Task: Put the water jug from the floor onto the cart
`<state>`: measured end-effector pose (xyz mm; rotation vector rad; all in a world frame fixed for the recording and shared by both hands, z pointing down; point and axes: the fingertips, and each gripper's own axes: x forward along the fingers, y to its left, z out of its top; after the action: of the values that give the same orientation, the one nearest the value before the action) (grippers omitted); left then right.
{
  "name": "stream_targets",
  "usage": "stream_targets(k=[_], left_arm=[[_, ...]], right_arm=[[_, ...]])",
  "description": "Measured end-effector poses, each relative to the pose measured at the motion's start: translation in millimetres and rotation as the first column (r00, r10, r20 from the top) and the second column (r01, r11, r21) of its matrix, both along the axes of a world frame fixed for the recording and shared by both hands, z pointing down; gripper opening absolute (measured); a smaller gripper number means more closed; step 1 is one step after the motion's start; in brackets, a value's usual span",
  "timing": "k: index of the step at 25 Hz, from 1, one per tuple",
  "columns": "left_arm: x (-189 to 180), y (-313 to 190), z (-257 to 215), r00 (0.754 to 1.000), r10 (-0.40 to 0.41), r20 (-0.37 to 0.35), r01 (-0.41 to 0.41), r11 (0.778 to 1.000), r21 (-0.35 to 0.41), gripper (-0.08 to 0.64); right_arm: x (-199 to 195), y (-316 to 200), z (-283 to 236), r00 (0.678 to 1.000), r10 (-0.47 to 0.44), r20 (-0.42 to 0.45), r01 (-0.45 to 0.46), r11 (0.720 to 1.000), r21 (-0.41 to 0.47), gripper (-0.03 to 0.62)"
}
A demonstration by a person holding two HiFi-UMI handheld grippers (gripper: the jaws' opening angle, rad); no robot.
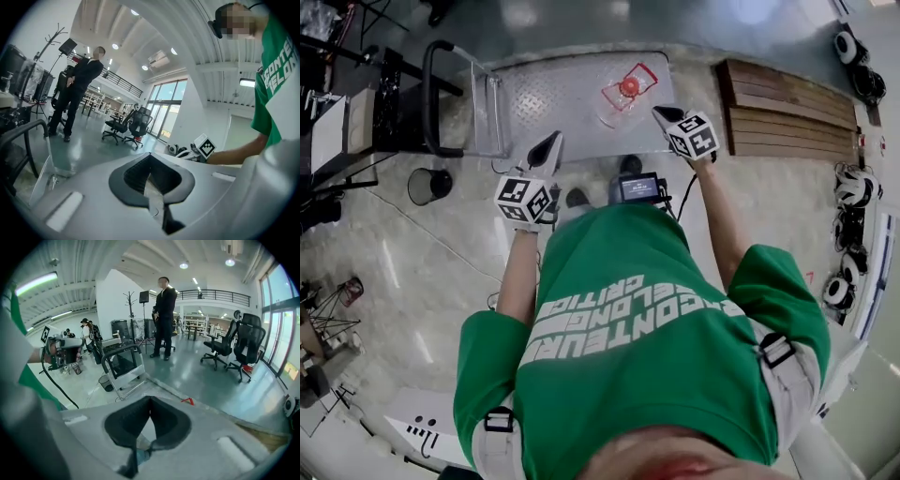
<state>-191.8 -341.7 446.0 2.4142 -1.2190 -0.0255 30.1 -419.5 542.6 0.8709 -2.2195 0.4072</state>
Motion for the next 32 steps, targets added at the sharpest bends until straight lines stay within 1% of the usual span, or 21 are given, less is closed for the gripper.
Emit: stream_targets(k=[3, 5, 9, 12, 15, 18, 20, 28, 32], left_arm=[[-5, 4, 0, 0.999, 0.032, -0.004, -0.031, 0.999, 0.011, 0.017], [-5, 6, -1, 0.998, 0.058, -0.011, -0.058, 0.998, 0.017, 0.017], [-1, 3, -3, 0.993, 0.116, -0.022, -0.115, 0.993, 0.033, 0.017], [2, 6, -2, 0.99, 0.14, -0.037, -0.138, 0.99, 0.031, 0.017], [9, 12, -2, 0.987, 0.15, -0.056, -0.148, 0.989, 0.028, 0.017], [22, -3, -7, 0.986, 0.158, -0.06, -0.155, 0.986, 0.057, 0.017], [32, -9, -8, 0.986, 0.16, -0.056, -0.156, 0.986, 0.06, 0.017], [88, -39, -13, 0.987, 0.152, -0.049, -0.149, 0.987, 0.063, 0.017], [116, -47, -17, 0.987, 0.161, -0.029, -0.159, 0.986, 0.059, 0.017]], right_arm=[[-6, 19, -20, 1.0, 0.014, 0.024, -0.016, 0.998, 0.056, -0.006], [-11, 31, -30, 1.0, 0.009, 0.029, -0.011, 0.996, 0.089, -0.006], [-20, 40, -50, 1.0, -0.016, -0.007, 0.017, 0.988, 0.155, -0.006], [-21, 48, -63, 1.0, -0.026, -0.008, 0.027, 0.982, 0.185, -0.006], [-16, 56, -73, 0.999, -0.038, -0.013, 0.039, 0.979, 0.2, -0.006], [-7, 42, -82, 0.998, -0.059, -0.035, 0.065, 0.973, 0.22, -0.006], [-1, 39, -85, 0.997, -0.068, -0.037, 0.075, 0.972, 0.222, -0.006], [39, 36, -89, 0.997, -0.075, 0.011, 0.071, 0.974, 0.214, -0.006], [62, 35, -82, 0.997, -0.069, 0.044, 0.058, 0.978, 0.199, -0.006]])
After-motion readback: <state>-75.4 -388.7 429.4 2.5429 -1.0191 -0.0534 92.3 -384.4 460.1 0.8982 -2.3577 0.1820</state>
